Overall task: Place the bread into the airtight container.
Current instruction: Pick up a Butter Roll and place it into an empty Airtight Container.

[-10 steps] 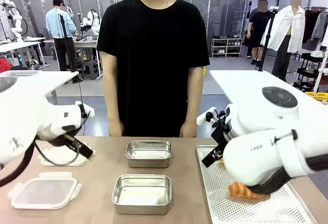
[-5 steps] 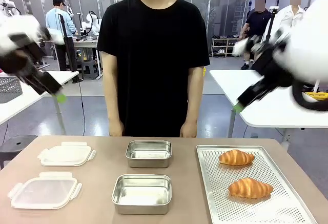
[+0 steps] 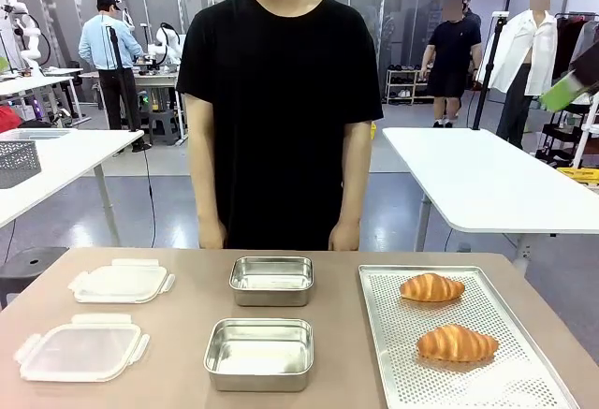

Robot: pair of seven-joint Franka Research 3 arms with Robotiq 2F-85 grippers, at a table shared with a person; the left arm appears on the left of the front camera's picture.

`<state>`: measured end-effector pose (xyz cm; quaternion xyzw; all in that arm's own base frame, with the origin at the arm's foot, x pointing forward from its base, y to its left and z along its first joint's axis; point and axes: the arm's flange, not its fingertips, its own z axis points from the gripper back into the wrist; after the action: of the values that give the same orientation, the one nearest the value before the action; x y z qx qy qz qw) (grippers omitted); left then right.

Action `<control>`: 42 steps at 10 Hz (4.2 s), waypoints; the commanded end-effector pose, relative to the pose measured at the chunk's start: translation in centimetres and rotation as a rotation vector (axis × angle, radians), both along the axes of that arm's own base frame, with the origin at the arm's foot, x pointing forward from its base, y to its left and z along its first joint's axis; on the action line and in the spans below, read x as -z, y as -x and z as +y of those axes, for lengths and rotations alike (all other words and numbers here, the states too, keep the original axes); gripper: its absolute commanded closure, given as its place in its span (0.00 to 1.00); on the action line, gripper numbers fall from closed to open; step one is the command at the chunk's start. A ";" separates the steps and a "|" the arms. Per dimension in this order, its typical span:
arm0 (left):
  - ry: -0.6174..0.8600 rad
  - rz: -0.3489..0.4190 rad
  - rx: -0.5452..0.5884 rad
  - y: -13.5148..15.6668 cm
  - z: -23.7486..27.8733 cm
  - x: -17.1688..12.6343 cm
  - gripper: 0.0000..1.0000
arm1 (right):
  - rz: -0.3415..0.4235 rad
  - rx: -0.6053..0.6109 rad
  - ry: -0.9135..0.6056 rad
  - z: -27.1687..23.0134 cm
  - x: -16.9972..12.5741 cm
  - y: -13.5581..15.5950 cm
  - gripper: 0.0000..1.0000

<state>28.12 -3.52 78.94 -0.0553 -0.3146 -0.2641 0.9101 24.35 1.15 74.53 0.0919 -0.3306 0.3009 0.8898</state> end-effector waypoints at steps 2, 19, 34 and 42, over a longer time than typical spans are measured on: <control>0.054 -0.050 -0.002 3.4 2.8 -1.4 0.00 | 0.016 0.011 0.013 -1.1 -0.4 1.2 0.00; 0.057 -0.089 -0.042 4.9 3.8 -2.6 0.00 | 0.074 -0.577 0.456 2.6 7.7 -3.9 0.00; 0.057 -0.089 -0.042 4.9 3.8 -2.6 0.00 | 0.240 -0.710 0.552 7.0 28.9 -12.9 0.00; 0.057 -0.089 -0.042 4.9 3.8 -2.6 0.00 | 0.251 -0.732 0.635 5.6 35.5 -16.1 0.00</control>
<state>23.34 0.23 81.37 -0.0645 -0.3621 -0.2340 0.9000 39.55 7.18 40.23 -0.0226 -0.0593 0.6536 0.7542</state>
